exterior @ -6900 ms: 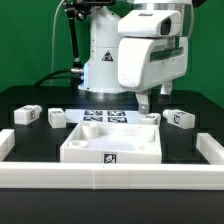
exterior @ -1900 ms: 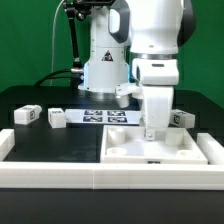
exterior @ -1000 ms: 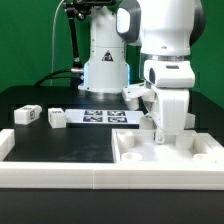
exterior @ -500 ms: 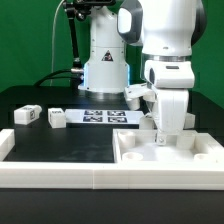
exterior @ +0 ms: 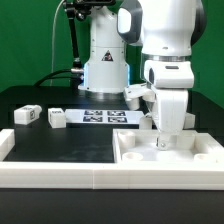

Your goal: Assemble one leg

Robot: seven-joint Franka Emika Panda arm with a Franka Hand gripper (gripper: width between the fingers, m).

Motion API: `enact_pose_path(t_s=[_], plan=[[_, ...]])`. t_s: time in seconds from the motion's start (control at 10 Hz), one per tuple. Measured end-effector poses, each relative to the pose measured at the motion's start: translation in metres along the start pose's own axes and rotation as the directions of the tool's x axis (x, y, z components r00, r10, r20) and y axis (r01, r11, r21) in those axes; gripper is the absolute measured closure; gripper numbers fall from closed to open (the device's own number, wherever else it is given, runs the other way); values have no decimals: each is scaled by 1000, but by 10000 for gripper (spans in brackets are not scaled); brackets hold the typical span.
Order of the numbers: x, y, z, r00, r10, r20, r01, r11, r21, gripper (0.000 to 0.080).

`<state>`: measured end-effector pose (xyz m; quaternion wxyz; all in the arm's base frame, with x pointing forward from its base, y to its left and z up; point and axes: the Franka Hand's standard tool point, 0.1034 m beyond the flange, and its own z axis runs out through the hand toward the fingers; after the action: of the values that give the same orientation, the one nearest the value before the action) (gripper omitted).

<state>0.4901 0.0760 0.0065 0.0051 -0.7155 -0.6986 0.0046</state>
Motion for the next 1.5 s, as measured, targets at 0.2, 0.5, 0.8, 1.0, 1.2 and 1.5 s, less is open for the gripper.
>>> enact_pose_path(t_s=[0.2,0.5,0.8,1.0,1.2,1.5], plan=[[0,0,-1,1000,4,0,-4,1000,-1,151],[9,-9,-35,996,94,1,-94,995,-40,151],[24,-27,-60,984,175,-6,-176,982,-64,151],[21,-27,-57,983,184,-5,-184,981,-59,151],[22,-28,-57,953,302,-13,-302,951,-57,151],[35,-43,-54,832,551,-65,-554,830,-58,151]])
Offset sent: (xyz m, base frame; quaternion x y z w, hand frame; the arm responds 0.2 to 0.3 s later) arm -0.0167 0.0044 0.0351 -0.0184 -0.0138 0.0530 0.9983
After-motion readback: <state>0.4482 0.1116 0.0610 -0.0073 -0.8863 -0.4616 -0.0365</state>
